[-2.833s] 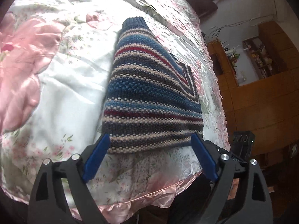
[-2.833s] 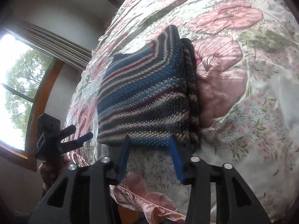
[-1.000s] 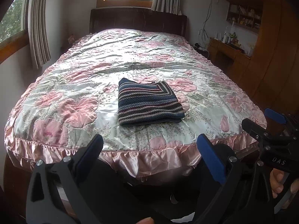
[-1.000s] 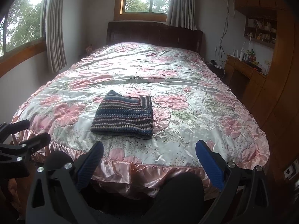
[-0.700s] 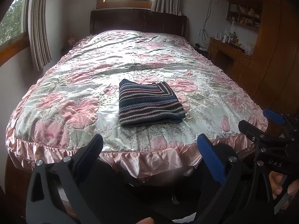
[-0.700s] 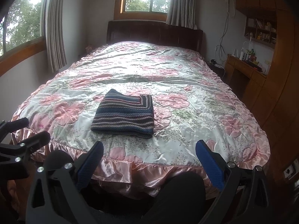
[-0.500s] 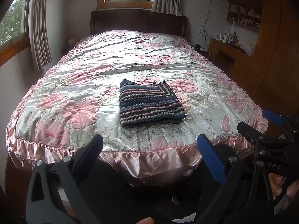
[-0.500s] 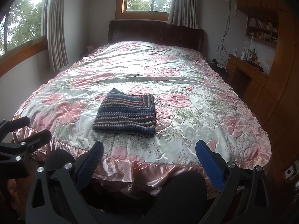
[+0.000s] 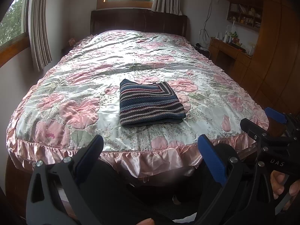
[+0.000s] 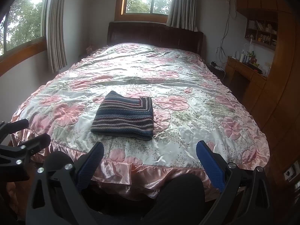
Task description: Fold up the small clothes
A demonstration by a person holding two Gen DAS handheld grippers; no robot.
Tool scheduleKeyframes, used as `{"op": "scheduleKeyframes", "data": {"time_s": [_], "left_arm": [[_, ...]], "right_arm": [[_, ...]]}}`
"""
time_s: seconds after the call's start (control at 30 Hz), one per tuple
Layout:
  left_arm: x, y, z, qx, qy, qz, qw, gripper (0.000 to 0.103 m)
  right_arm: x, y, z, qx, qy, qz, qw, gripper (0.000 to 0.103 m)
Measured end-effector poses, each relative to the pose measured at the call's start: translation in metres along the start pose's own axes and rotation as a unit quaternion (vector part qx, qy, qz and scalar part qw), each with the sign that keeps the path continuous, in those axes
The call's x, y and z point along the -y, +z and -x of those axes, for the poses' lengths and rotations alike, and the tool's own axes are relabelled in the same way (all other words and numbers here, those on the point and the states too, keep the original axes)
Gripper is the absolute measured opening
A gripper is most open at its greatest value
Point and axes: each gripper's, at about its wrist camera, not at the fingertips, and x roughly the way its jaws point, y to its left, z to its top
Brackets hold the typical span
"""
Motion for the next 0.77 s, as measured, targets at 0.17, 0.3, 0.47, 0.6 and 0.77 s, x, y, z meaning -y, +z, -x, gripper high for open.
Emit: {"op": "scheduleKeyframes", "data": {"time_s": [0.17,0.3,0.47,0.6,0.77], "left_arm": [[-0.0002,-0.0004,0.0000,0.000,0.001,0.000,1.0000,0.100],[-0.0008,0.0003,0.0004,-0.001,0.001,-0.001,1.0000,0.100],[-0.0004,0.0006,0.0002,0.000,0.001,-0.001,1.0000,0.100],[-0.0008,0.0003,0.0005,0.000,0.001,-0.001,1.0000,0.100],[-0.0009,0.0005,0.0012,-0.001,0.002,-0.001,1.0000,0.100]], "right_arm": [[-0.0004,0.0002,0.0004,-0.002,0.000,0.001,1.000,0.099],[-0.0006,0.0002,0.0008,-0.001,0.000,0.000,1.000,0.099],[-0.0003,0.0009,0.0010,-0.003,0.002,-0.003,1.000,0.099],[0.0000,0.0007,0.0004,-0.007,0.007,-0.007,1.000,0.099],[-0.0011,0.0001,0.0004,-0.009,0.009,-0.005,1.000,0.099]]}}
